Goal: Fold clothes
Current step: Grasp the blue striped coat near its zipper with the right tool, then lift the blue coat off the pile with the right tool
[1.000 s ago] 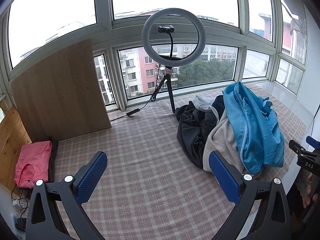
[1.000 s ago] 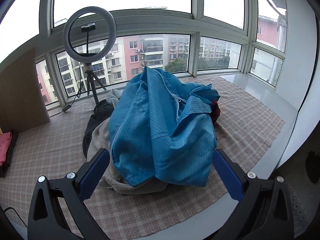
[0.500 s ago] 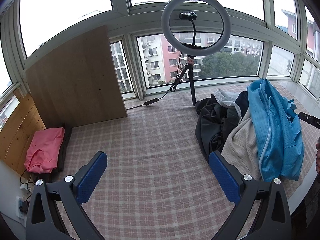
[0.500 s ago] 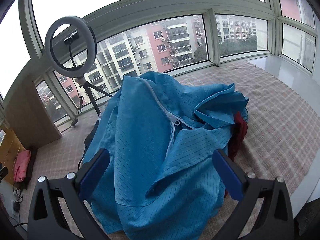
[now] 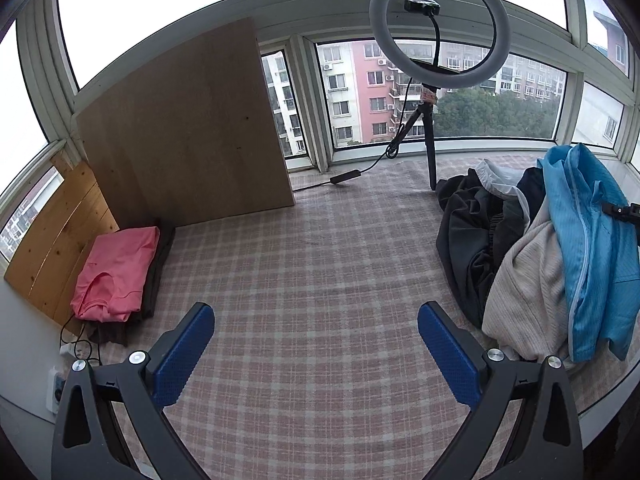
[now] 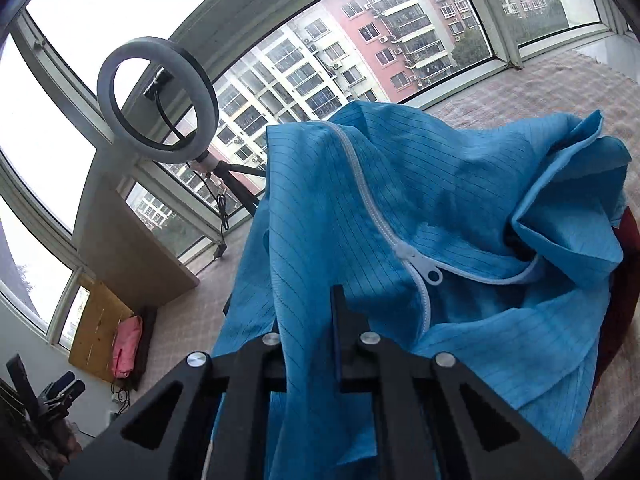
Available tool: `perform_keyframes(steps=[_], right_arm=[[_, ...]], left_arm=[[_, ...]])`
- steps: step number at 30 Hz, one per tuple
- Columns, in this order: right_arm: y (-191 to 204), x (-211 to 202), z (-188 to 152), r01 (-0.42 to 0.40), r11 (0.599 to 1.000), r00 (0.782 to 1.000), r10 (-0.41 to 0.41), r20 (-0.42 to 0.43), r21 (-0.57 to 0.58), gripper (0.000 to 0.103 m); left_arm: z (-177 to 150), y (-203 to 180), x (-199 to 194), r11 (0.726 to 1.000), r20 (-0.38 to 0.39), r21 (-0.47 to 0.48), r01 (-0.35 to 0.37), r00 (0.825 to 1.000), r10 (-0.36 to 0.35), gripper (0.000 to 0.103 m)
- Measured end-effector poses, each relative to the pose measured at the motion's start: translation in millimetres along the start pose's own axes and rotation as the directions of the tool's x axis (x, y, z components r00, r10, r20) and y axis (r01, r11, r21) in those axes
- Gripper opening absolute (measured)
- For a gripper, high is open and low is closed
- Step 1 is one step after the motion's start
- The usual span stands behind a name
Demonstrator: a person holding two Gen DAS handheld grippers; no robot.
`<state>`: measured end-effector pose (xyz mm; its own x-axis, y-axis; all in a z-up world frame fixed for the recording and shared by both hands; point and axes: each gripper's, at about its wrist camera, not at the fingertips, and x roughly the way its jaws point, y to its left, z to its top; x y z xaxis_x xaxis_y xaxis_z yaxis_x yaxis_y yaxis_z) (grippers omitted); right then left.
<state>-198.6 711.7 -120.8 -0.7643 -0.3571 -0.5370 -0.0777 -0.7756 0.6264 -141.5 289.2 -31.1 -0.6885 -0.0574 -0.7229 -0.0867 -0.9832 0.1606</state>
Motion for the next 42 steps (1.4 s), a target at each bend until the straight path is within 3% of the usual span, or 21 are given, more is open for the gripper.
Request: perform_keyframes(steps=[2,4,7,9,10,12,13,14,15,16,17,21,25,28,30,31,33,36,38,39,42], right_arm=[[-1,-31,9,-0.131,0.989,0.988,0.125,0.085,0.067,0.005],[3,-67,21,-0.257,0.961,0.954,0.236,0.186,0.098,0.005],[40,-115,35,-0.238,0.971,0.933,0.224,0.282,0.018,0.003],[72,-140,45,-0.401,0.916,0.865,0.39,0.316,-0.032,0.001],[98,-153,48,-0.379,0.921,0.858,0.385,0.34,-0.087,0.001],[149,-155,54,-0.11,0.978,0.93,0.163,0.328,-0.175,0.001],[175,-156,57,0.029,0.976,0.943,0.046,0.33,-0.218,0.005],[184,-140,56,0.148,0.958,0.96,-0.08,0.267,-0.245,0.028],[193,-124,55,0.261,0.924,0.956,-0.209,0.205,-0.279,0.049],[189,-108,44,0.339,0.896,0.939,-0.302,0.166,-0.287,0.088],[185,-92,34,0.413,0.861,0.911,-0.393,0.128,-0.299,0.091],[143,-32,-8,0.559,0.741,0.81,-0.584,0.055,-0.371,0.091],[77,21,-6,0.607,0.74,0.762,-0.646,-0.054,-0.289,0.091],[34,37,4,0.463,0.883,0.879,-0.469,-0.089,-0.079,0.09],[5,47,11,0.342,0.937,0.938,-0.337,-0.087,0.065,0.055],[-3,48,13,0.259,0.958,0.964,-0.25,-0.086,0.124,0.015],[-2,38,18,0.134,0.975,0.991,-0.131,-0.029,0.179,0.008],[25,9,31,-0.092,0.979,0.993,0.077,0.088,0.183,0.006],[67,-17,45,-0.248,0.962,0.961,0.229,0.155,0.115,0.002],[96,-30,51,-0.269,0.962,0.95,0.256,0.181,0.053,0.002],[188,-53,61,-0.205,0.97,0.959,0.226,0.168,-0.133,0.003]], left_arm=[[1,-1,2,1.0,-0.001,0.014,0.012,1.0,-0.012,0.102],[2,-2,3,0.999,-0.001,0.029,0.024,1.0,-0.024,0.102],[5,1,-2,0.997,0.025,0.048,0.054,0.998,-0.056,0.102],[6,6,-5,0.996,0.043,0.058,0.07,0.996,-0.073,0.102],[6,10,-7,0.995,0.049,0.062,0.077,0.996,-0.08,0.102],[5,23,-13,0.995,0.063,0.055,0.088,0.994,-0.092,0.102],[4,31,-16,0.994,0.074,0.048,0.095,0.992,-0.099,0.102],[1,38,-19,0.994,0.083,0.047,0.1,0.991,-0.103,0.102],[-1,45,-21,0.994,0.092,0.045,0.104,0.99,-0.107,0.102],[-4,53,-23,0.993,0.1,0.044,0.108,0.989,-0.112,0.102],[-6,60,-21,0.994,0.094,0.038,0.1,0.99,-0.104,0.102],[-17,84,-9,0.997,0.057,0.007,0.08,0.995,-0.08,0.102],[-23,95,2,0.998,0.005,-0.009,0.06,0.998,-0.06,0.102],[-27,98,4,0.999,-0.01,-0.003,0.041,0.999,-0.041,0.102],[-30,99,7,1.0,-0.024,0.001,0.022,0.999,-0.022,0.102],[-31,100,10,1.0,-0.033,0.003,0.011,0.999,-0.011,0.102],[-33,102,15,1.0,-0.054,0.006,-0.001,0.999,0.002,0.102],[-33,105,20,1.0,-0.062,0.001,-0.002,0.998,0.002,0.102],[-29,106,21,1.0,-0.053,-0.007,0.014,0.999,-0.014,0.102],[-27,106,21,1.0,-0.048,-0.01,0.022,0.999,-0.022,0.102],[-22,109,18,0.999,-0.017,-0.022,0.048,0.999,-0.049,0.102]])
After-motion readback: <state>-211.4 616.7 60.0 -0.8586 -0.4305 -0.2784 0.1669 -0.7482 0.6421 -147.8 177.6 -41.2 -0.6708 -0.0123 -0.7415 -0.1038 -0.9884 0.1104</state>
